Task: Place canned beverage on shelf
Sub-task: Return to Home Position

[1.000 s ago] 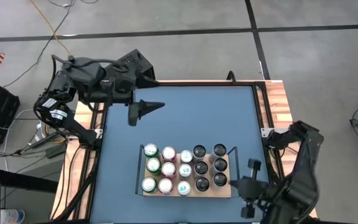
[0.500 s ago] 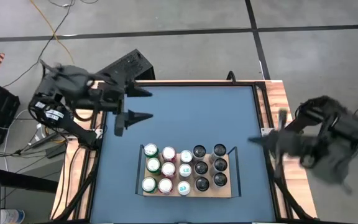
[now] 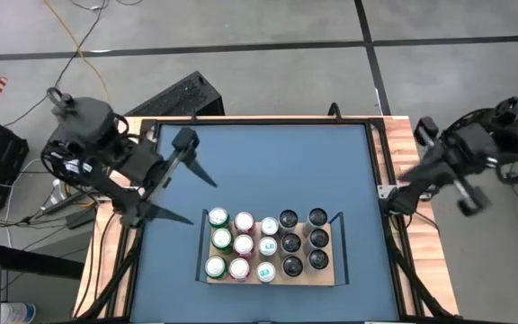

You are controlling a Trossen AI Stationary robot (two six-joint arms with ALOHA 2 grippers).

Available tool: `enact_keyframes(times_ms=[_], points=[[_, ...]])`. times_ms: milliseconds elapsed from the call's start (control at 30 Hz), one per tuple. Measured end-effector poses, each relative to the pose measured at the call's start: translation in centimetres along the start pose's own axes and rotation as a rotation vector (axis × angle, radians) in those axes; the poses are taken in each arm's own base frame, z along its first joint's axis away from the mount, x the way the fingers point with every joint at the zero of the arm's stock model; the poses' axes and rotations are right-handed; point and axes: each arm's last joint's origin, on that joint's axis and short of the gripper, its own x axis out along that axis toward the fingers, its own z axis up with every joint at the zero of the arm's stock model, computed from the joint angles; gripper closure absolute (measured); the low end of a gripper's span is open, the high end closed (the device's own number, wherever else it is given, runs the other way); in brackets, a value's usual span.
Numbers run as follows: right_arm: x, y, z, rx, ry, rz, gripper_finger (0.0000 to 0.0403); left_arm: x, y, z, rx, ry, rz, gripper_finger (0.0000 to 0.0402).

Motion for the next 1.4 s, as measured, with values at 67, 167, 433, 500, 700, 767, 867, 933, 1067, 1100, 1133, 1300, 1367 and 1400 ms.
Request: enact_keyframes(times_ms=[67, 167, 433, 500, 700, 767, 867, 933, 1067, 1100, 1133, 1300, 1367, 1400], points=[[0.7, 0.7, 0.1, -0.064, -0.063, 0.122, 0.0403, 1.3, -0.4, -0.5, -0.057, -0.004, 0.053, 0.0070], [2.5, 1.1, -1.0, -0.108, -0.066, 0.119, 0.0403, 4.5, -1.7, -2.1, -0.098, -0.029, 0.167, 0.0070], [5.9, -1.1, -5.7, 0.004, -0.089, 0.140, 0.0403, 6.0, -4.3, -7.7, -0.154, -0.104, 0.235, 0.0070], [6.3, -2.0, -7.0, 0.031, -0.106, 0.179, 0.0403, 4.4, -4.4, -8.8, -0.186, -0.157, 0.223, 0.0070], [4.4, -4.8, -10.0, 0.101, -0.223, 0.097, 0.0403, -1.9, -4.9, -13.2, -0.275, -0.298, 0.278, 0.0070], [3.4, -5.5, -10.9, 0.129, -0.248, 0.070, 0.0403, -4.0, -5.0, -14.6, -0.313, -0.325, 0.301, 0.0070], [1.9, -6.0, -11.8, 0.144, -0.292, 0.053, 0.0403, -6.7, -5.1, -16.4, -0.346, -0.342, 0.331, 0.0070], [0.8, -6.3, -12.2, 0.145, -0.328, 0.045, 0.0403, -8.5, -5.1, -17.2, -0.366, -0.372, 0.349, 0.0070], [-1.7, -6.7, -13.1, 0.143, -0.397, 0.040, 0.0403, -11.7, -5.2, -18.2, -0.377, -0.439, 0.347, 0.0070], [-2.2, -6.8, -13.5, 0.142, -0.410, 0.041, 0.0403, -12.4, -5.3, -18.5, -0.378, -0.451, 0.347, 0.0070], [-2.5, -6.8, -14.0, 0.141, -0.418, 0.041, 0.0403, -13.0, -5.3, -18.9, -0.380, -0.462, 0.346, 0.0070], [-2.2, -6.8, -16.1, 0.126, -0.564, 0.201, 0.0403, -15.1, -5.6, -20.9, -0.379, -0.493, 0.337, 0.0070], [-1.6, -6.7, -16.7, 0.138, -0.620, 0.286, 0.0403, -15.7, -5.7, -21.7, -0.379, -0.503, 0.326, 0.0070], [-1.0, -6.7, -17.3, 0.154, -0.606, 0.316, 0.0403, -15.8, -5.8, -22.0, -0.380, -0.507, 0.323, 0.0070]])
